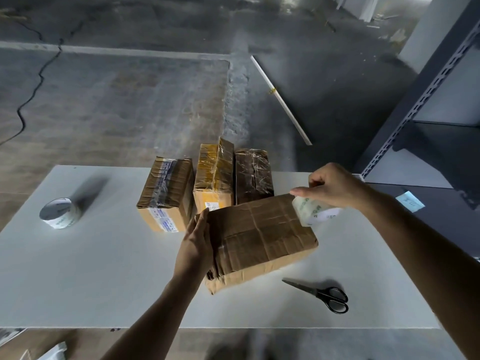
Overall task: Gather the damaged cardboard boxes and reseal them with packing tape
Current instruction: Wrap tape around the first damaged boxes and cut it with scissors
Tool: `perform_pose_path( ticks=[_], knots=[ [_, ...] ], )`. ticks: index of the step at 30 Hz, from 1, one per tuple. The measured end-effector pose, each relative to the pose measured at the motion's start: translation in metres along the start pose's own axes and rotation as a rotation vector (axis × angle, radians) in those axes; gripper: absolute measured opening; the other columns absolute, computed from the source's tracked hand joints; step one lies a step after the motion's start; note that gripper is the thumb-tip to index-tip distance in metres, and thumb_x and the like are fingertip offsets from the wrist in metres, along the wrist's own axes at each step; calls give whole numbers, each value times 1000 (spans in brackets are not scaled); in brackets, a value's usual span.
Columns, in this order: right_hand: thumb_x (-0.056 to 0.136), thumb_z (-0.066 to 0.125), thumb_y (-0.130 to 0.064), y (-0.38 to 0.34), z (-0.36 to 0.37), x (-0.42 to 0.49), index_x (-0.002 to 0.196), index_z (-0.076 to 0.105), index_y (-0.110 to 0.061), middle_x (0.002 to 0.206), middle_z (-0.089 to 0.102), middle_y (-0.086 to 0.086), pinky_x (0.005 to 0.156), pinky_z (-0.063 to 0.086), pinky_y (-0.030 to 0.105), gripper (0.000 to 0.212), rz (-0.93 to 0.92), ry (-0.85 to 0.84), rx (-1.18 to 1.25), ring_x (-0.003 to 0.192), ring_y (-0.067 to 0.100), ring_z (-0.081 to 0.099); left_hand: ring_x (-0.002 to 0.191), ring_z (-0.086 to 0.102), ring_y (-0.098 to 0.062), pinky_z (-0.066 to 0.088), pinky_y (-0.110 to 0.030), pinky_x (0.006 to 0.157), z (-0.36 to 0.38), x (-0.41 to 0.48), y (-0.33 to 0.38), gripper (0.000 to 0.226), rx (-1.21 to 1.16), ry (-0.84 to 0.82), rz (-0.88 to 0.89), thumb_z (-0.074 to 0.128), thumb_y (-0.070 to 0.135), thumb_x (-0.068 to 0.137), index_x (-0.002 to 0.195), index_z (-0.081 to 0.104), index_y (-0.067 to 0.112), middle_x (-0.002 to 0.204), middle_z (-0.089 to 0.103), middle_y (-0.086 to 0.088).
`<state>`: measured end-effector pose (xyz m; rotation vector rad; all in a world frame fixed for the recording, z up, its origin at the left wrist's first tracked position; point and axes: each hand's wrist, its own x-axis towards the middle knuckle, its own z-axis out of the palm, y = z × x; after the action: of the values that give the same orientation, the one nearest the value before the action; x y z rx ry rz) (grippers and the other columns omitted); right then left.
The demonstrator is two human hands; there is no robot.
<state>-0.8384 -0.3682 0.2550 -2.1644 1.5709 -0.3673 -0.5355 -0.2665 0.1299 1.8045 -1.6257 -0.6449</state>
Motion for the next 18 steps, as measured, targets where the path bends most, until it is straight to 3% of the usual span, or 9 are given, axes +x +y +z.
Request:
perform_pose_path(
  ticks=[3,7,12,18],
  knots=[
    [69,68,-71,18,4,-2,57,53,3,49,36,6,52,33,31,76,-24,-1,-46,46,15,38,141,40,-30,47,-39,102,1,0,-3,49,32,2,3,33,19,106,154,31,22,157,34,-5],
    [76,75,-56,36,5,-6,54,46,0,49,34,6,53,31,30,67,-44,30,-103,47,14,35,139,42,-33,47,-42,102,0,1,-2,51,77,10,13,38,18,102,153,34,18,155,38,-7],
    [73,71,-65,48,20,4,57,49,2,50,36,8,51,31,30,72,-51,32,-129,46,15,34,137,45,-35,50,-46,98,-2,-2,-1,61,114,3,39,28,35,95,153,35,17,154,41,-8],
    [75,73,-65,57,27,15,59,50,-5,53,40,8,53,34,30,66,48,-47,-99,50,17,42,135,47,-36,50,-45,96,-2,-1,-2,58,116,32,46,27,33,97,151,37,16,151,44,-10]
  ],
)
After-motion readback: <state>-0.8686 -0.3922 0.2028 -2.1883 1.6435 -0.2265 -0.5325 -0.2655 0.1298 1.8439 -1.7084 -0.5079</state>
